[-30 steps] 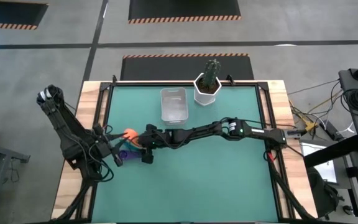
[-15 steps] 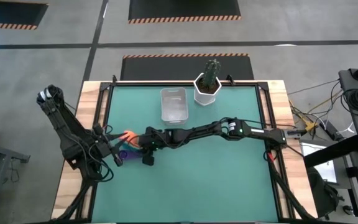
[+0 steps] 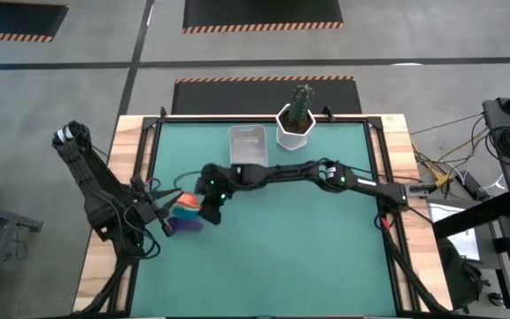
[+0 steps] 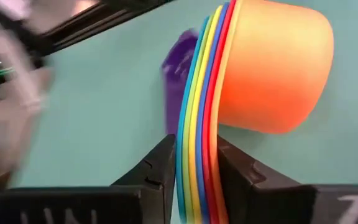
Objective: Nest measuring cups in basket
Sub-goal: Put the nested measuring cups into the gray bin
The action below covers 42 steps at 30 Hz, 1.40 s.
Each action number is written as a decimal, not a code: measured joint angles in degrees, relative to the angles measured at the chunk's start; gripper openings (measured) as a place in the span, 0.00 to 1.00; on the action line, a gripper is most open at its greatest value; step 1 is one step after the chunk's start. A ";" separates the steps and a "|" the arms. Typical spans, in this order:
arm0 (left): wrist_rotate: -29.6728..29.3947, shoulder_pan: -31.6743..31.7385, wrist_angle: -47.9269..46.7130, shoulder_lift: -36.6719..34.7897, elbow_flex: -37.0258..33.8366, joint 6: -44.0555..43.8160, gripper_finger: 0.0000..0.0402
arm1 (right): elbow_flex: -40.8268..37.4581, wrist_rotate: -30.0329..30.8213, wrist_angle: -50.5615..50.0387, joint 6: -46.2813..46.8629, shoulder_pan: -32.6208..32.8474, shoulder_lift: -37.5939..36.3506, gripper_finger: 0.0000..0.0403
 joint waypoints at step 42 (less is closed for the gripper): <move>0.44 0.00 2.97 2.40 10.29 0.02 0.11 | 2.61 -16.39 -26.36 0.67 -6.48 -2.21 0.37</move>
